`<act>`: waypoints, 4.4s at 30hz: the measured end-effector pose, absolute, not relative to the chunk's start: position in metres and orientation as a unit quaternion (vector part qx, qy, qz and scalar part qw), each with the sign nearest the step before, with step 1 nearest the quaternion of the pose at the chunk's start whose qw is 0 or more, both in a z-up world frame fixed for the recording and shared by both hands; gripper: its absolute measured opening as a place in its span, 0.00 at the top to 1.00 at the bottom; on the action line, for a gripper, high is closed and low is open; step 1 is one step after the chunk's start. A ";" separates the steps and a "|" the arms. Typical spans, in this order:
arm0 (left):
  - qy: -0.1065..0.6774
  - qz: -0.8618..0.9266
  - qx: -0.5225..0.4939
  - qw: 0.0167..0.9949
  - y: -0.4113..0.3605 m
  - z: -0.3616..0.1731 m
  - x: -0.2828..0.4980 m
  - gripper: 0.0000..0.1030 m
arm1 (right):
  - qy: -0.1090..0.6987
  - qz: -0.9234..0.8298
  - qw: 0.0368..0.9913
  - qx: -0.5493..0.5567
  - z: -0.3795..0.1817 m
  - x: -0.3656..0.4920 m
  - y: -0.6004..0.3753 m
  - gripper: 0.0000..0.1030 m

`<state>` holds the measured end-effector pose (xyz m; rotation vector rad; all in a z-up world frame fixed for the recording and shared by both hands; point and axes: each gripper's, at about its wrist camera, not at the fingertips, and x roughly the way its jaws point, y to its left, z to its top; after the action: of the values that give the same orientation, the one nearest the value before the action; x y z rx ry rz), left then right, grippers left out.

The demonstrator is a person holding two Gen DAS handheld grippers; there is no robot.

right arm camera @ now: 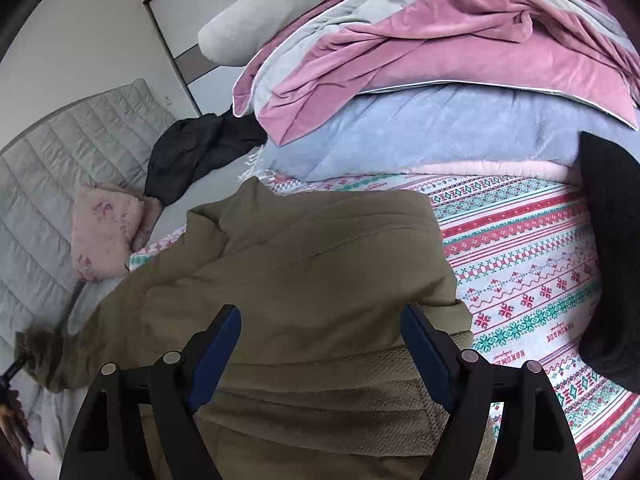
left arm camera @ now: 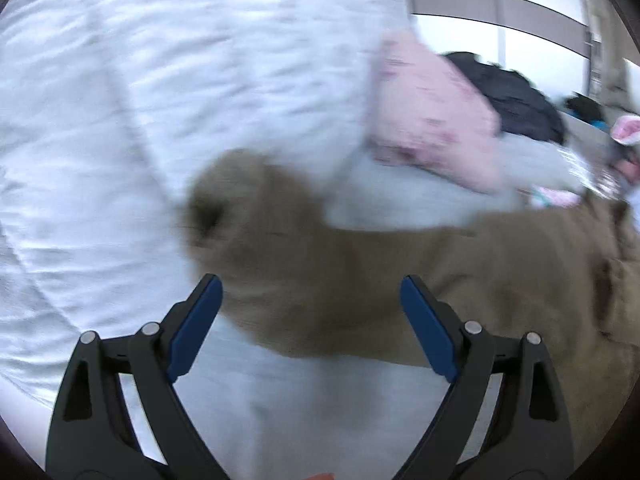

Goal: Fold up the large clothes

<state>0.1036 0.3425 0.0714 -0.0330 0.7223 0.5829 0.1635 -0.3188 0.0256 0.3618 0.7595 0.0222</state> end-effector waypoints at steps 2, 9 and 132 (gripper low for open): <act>0.351 0.296 -0.021 0.888 0.365 0.068 0.104 0.12 | 0.370 0.013 0.912 0.175 0.025 0.163 -0.317 0.20; 0.373 0.262 -0.079 0.886 0.422 0.049 0.130 0.47 | 0.373 0.010 0.910 0.180 0.022 0.165 -0.319 0.20; 0.463 -0.152 -0.044 0.872 0.160 0.050 -0.010 0.09 | 0.448 0.069 0.880 0.146 0.047 -0.045 -0.343 0.21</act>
<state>-0.0101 0.1599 0.0500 -0.0926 0.9668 -0.3186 -0.0452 -0.3433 0.0474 0.3033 0.9327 0.1430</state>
